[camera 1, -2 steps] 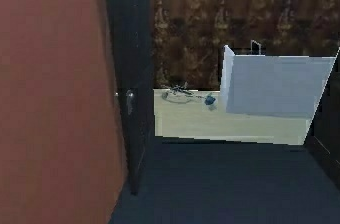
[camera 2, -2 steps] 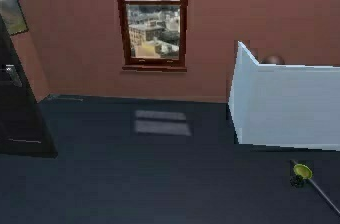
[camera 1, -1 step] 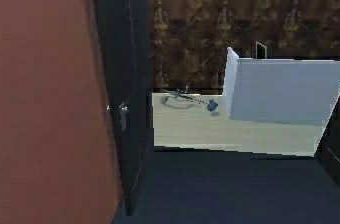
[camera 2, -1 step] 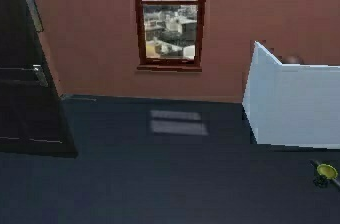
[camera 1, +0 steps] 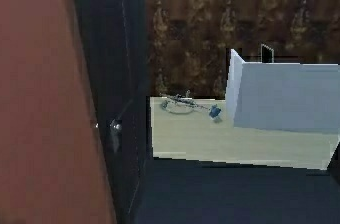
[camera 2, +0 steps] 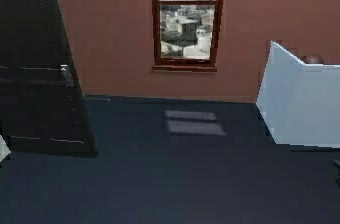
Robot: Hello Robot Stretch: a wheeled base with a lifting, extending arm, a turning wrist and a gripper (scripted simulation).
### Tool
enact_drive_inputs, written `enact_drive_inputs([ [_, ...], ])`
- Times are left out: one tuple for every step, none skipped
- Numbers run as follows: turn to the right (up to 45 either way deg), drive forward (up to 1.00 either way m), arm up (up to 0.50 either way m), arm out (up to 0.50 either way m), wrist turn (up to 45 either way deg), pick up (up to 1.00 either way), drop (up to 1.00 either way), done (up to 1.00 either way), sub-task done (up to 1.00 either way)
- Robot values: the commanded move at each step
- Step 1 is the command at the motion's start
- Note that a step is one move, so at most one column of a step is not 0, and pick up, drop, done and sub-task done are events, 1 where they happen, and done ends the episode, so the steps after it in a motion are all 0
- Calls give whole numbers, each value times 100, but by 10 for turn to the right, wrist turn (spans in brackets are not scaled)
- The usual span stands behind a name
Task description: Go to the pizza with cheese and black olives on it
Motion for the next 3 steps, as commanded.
enact_drive_inputs([
  [60, 0, 0, 0, 0, 0, 0, 0, 0],
  [0, 100, 0, 0, 0, 0, 0, 0, 0],
  [0, 85, 0, 0, 0, 0, 0, 0, 0],
])
